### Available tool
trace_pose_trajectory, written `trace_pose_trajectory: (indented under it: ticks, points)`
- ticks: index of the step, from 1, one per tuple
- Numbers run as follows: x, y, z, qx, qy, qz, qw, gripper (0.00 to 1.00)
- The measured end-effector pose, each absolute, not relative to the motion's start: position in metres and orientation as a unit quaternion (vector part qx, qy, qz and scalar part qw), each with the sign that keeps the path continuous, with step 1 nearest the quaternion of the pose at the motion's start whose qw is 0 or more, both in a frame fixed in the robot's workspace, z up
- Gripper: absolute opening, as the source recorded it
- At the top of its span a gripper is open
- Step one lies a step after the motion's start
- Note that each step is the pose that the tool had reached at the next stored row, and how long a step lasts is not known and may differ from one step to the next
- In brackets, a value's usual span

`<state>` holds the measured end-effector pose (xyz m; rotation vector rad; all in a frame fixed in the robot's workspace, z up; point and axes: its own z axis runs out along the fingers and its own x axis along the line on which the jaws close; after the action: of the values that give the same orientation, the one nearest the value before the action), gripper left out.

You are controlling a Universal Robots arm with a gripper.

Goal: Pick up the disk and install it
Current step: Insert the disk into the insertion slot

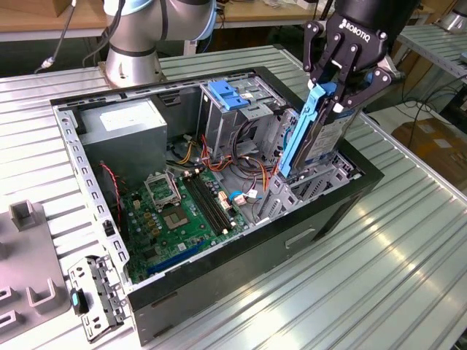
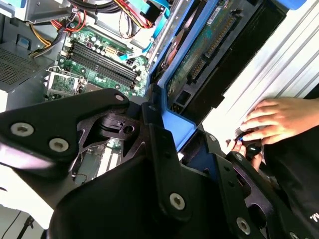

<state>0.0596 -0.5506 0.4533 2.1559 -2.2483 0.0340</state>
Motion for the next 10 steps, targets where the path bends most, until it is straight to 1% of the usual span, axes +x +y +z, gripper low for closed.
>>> trace_pose_trajectory:
  ticks: [10]
  points:
    - [0.0605, -0.5537, 0.446, 0.692, -0.722, 0.009, 0.013, 0.37]
